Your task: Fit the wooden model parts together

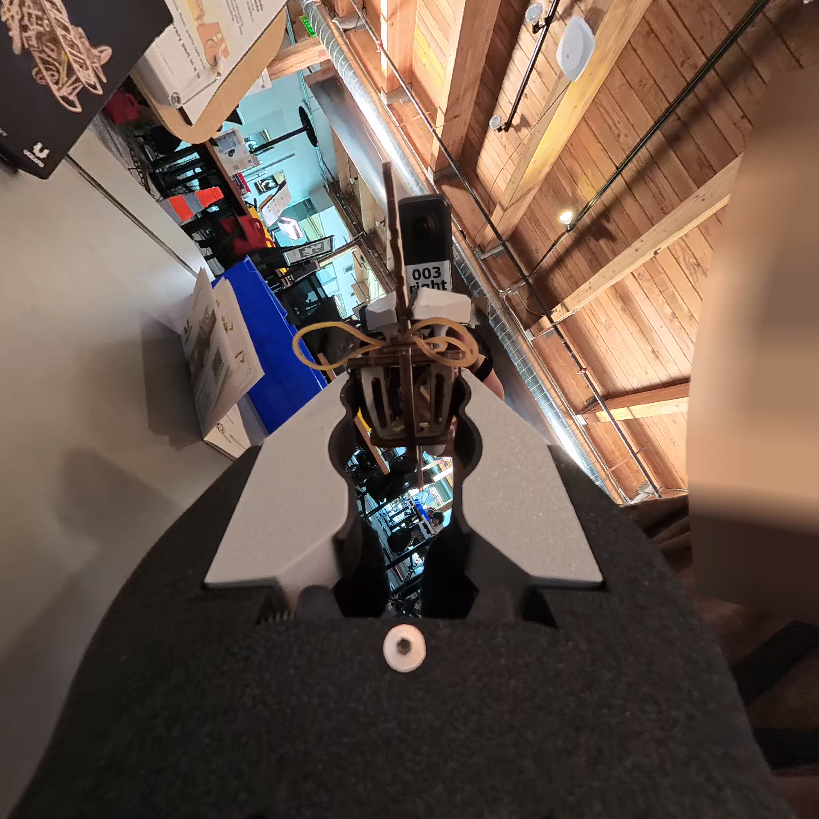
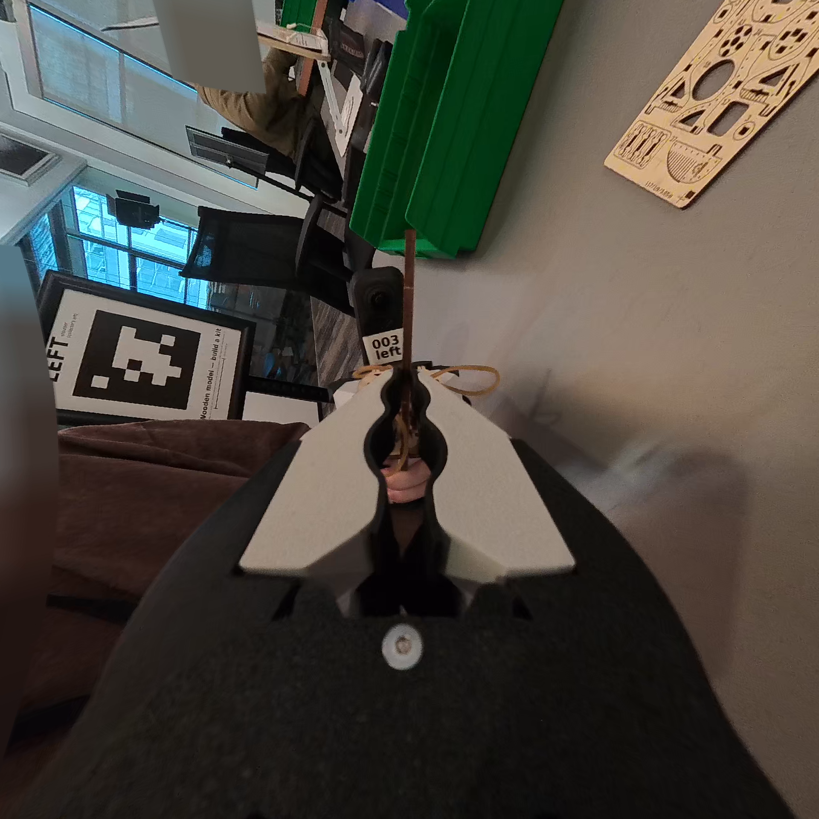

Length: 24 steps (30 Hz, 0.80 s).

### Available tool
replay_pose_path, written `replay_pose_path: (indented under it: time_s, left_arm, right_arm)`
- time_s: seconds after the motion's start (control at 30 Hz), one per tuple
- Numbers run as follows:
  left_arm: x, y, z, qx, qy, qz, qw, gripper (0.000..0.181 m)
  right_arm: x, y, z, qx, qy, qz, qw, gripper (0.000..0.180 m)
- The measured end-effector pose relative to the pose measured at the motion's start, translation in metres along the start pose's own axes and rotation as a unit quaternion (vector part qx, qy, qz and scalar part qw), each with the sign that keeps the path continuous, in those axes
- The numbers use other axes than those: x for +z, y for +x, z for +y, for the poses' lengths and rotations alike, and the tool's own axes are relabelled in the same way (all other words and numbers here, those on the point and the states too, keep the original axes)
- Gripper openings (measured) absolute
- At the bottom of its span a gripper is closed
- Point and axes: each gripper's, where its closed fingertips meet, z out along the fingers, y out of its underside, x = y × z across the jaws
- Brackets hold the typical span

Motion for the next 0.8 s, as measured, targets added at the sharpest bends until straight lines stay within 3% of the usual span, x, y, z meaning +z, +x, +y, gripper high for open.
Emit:
replay_pose_path:
  time_s: [0.37, 0.67, 0.8]
  left_arm:
    - [-0.002, -0.011, 0.001, -0.038, -0.017, -0.007, 0.999, 0.039]
    - [-0.015, -0.025, -0.008, -0.068, -0.098, -0.033, 0.992, 0.039]
    - [-0.021, -0.026, -0.014, -0.091, -0.109, -0.034, 0.989, 0.039]
  right_arm:
    - [0.001, 0.012, 0.001, 0.01, 0.059, -0.016, 0.998, 0.003]
    - [0.015, 0.025, -0.007, 0.035, 0.232, -0.074, 0.969, 0.002]
    - [0.022, 0.026, -0.011, 0.033, 0.27, -0.059, 0.961, 0.002]
